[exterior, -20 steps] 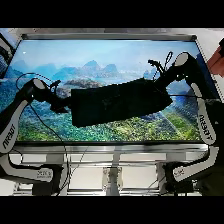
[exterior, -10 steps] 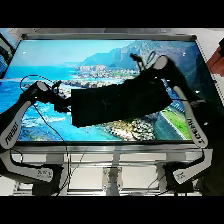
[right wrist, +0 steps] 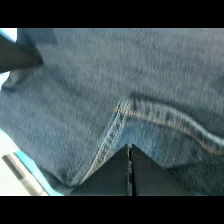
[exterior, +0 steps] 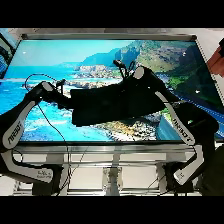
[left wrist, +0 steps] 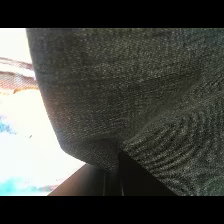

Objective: Fold the clothes and pants, and hang the long-sleeved shirts on hangers.

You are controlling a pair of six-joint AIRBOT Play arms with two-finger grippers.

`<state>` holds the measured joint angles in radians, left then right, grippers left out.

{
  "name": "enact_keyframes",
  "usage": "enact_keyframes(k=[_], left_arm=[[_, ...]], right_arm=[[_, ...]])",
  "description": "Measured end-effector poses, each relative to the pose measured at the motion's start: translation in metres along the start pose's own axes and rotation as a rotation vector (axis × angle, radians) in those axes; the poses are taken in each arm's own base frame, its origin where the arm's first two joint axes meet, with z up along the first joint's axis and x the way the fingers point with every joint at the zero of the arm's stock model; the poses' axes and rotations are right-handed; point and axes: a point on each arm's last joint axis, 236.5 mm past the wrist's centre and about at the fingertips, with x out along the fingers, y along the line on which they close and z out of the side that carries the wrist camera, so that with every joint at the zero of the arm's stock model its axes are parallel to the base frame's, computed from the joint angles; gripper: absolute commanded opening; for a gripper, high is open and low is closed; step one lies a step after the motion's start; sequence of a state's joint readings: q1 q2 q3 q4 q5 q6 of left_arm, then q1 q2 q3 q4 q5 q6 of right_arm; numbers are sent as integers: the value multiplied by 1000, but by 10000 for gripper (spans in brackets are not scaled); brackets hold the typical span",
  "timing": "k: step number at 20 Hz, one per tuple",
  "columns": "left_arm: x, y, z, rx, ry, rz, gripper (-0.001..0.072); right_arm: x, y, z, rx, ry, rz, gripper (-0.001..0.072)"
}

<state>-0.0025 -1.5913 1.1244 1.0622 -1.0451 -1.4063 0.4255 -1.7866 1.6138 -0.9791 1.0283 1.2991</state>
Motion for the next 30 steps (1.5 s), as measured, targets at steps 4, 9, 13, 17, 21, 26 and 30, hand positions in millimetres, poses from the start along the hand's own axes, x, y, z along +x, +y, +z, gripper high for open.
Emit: enact_keyframes(k=[4,9,13,17,21,26,30], left_arm=[[-22,-10,-6,38,0,-14,19],[-103,-22,8,117,-139,11,18],[-166,-37,19,160,-231,55,18],[-197,-50,22,154,-275,59,18],[-203,-60,17,150,-262,44,18],[-209,-64,8,153,-246,42,18],[-224,-67,13,154,-279,46,18]], right_arm=[[23,9,5,24,-22,12,14],[38,53,4,-50,17,56,14],[43,99,-7,-150,63,86,15],[55,143,-25,-223,97,125,14],[69,179,-22,-277,30,143,14],[80,144,-16,-251,27,36,14],[82,99,-38,-199,157,-28,15]])
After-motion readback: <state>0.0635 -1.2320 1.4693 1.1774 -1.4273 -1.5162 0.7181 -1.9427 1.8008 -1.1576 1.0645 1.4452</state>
